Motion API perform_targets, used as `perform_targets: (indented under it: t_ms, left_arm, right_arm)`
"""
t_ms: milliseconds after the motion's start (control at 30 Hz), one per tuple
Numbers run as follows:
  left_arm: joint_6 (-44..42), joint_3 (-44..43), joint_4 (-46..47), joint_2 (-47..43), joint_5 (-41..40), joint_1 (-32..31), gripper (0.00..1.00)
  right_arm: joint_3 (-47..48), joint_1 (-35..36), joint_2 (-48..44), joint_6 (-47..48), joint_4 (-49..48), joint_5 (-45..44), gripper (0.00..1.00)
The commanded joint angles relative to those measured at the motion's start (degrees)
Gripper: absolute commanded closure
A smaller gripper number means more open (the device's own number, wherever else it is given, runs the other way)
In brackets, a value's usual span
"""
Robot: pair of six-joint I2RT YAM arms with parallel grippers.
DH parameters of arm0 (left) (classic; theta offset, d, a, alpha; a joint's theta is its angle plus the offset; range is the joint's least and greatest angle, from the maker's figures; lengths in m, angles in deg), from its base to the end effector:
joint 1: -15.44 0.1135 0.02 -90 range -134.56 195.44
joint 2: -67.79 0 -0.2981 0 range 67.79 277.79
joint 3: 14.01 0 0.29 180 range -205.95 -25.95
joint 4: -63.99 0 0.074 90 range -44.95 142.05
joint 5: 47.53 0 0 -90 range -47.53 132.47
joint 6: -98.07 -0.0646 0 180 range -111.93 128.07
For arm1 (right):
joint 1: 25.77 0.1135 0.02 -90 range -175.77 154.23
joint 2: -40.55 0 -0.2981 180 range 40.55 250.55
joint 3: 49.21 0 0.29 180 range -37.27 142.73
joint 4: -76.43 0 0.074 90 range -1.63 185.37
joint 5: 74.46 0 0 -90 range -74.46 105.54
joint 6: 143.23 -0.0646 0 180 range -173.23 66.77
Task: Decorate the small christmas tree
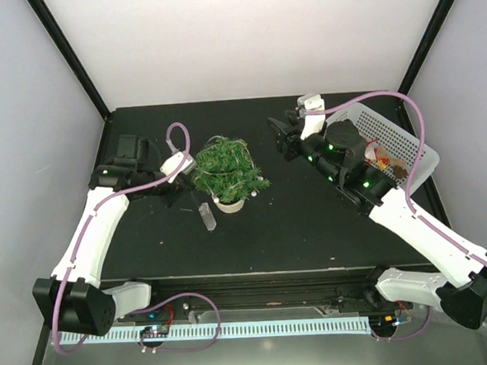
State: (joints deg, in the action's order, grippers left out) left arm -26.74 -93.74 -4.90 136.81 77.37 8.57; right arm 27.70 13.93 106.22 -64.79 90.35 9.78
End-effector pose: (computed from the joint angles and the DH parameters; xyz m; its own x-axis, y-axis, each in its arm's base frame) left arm 0.2588 -0.0684 0.3378 -0.4657 0.5277 -0.7104 0.8080 0.5809 -0.0982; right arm 0.2502 0.1993 0.4352 -0.1471 0.1370 -0.9796 -0.5399 0.8187 0.1956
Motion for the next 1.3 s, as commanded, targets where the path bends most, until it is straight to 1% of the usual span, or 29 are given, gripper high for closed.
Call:
perform_targets:
  t_ms: [0, 100, 233, 333, 467, 533, 633, 733, 867, 900, 1067, 1167, 1267]
  left_arm:
    - [-2.33, 3.0, -1.78, 1.15, 1.21, -2.31, 0.99]
    - [-2.61, 3.06, -0.71, 3.68, 0.25, -3.52, 0.98]
    - [-2.41, 0.57, -0.44, 9.12, -1.1, -4.52, 0.98]
    - [-1.41, -0.51, 1.19, 10.82, -0.86, -4.64, 0.98]
    - [0.06, -1.29, 3.29, 10.46, -0.85, -4.73, 0.8]
    - [0.17, -1.46, 3.72, 9.6, -1.18, -4.73, 0.67]
    - [0.18, -1.48, 3.94, 7.68, -2.65, -4.73, 0.54]
    - [-0.11, -1.58, 2.95, 6.0, -3.23, -4.73, 0.36]
    - [-0.64, -1.26, 0.98, 4.73, -4.07, -4.73, 0.08]
    - [-0.69, -0.96, 0.74, 3.0, -4.54, -4.73, 0.02]
    - [-0.71, -0.15, -1.93, 0.27, -6.23, -4.73, 0.01]
    - [-0.56, -1.65, -4.8, -2.32, -7.53, -4.73, 0.01]
    - [0.51, -3.75, -6.41, -7.27, -11.09, -4.65, 0.01]
  right_arm:
    - [-0.58, -0.27, -1.75, -1.13, 0.53, 1.5, 0.47]
    - [-0.87, -0.27, -2.37, -1.39, 1.04, 1.77, 0.47]
    - [-1.53, -0.32, -3.59, -1.54, 1.27, 1.56, 0.47]
    - [-1.81, -0.28, -4.07, -1.31, 1.56, 1.25, 0.47]
    - [-1.95, -0.27, -4.47, -0.76, 2.29, 0.59, 0.47]
    - [-1.89, -0.27, -4.71, -0.59, 2.68, 0.32, 0.47]
    - [-1.86, -0.24, -5.38, -0.53, 3.65, -0.83, 0.47]
    - [-2.02, -0.28, -6.42, -0.96, 4.55, -1.73, 0.47]
    - [-2.3, -0.29, -7.73, -1.19, 6.2, -2.84, 0.47]
    - [-2.35, -0.27, -7.87, -1.17, 6.66, -2.83, 0.47]
    - [-3.1, -0.27, -8.74, -0.03, 8.51, -2.99, 0.47]
    - [-2.22, -0.33, -8.41, 0.07, 12.47, -8.45, 0.47]
    - [-2.69, -0.3, -8.52, -1.07, 14.43, -13.65, 0.48]
